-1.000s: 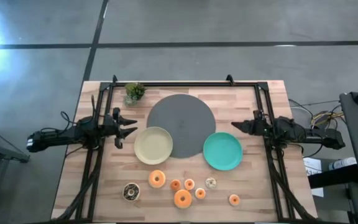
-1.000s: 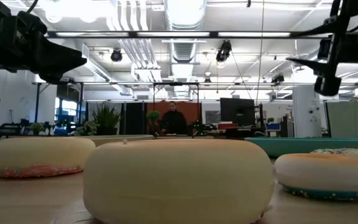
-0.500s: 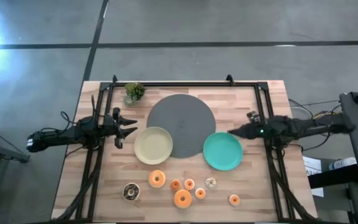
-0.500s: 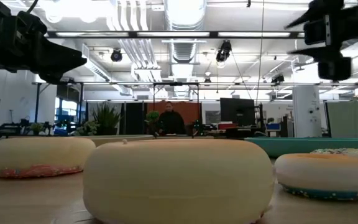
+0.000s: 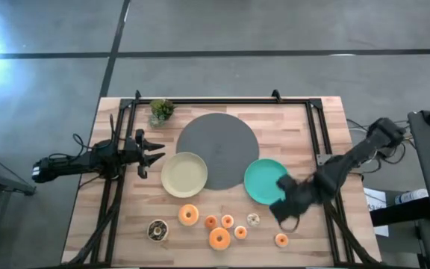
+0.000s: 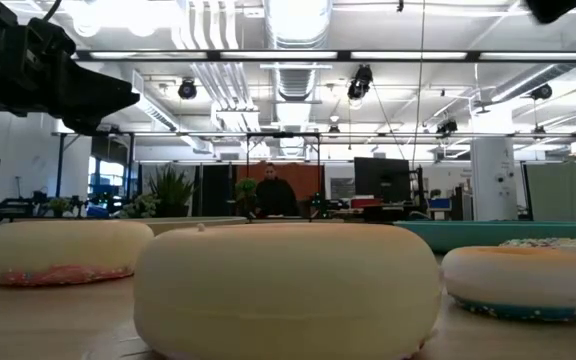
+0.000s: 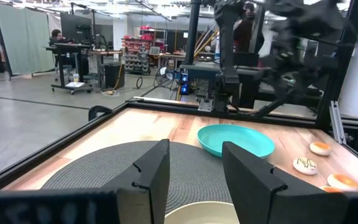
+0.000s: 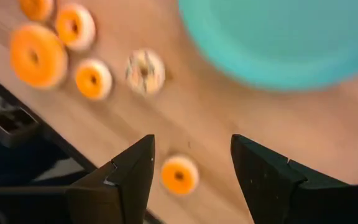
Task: Pick & Place donuts
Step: Put the small yellow donut on the green plate
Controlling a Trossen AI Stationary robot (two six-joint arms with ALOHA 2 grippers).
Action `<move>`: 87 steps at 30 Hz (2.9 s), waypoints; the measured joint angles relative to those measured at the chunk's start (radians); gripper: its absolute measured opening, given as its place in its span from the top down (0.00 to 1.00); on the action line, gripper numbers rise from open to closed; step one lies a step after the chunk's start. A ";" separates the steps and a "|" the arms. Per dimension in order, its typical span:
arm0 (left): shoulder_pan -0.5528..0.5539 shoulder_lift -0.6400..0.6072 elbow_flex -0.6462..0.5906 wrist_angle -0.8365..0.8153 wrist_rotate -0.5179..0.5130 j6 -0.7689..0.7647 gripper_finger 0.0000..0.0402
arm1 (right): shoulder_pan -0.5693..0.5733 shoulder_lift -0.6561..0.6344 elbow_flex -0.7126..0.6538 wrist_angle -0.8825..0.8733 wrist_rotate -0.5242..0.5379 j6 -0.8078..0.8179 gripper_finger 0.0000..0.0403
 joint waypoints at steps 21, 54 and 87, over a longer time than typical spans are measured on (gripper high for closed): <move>0.000 0.000 0.000 0.000 0.000 0.000 0.70 | 0.189 0.555 0.419 -0.118 -0.182 0.016 0.50; 0.000 0.000 0.000 0.000 0.000 0.000 0.70 | 0.187 0.661 0.466 -0.193 -0.141 -0.018 0.51; 0.000 0.000 0.000 0.000 0.000 0.000 0.70 | 0.187 0.724 0.447 -0.183 -0.022 -0.135 0.88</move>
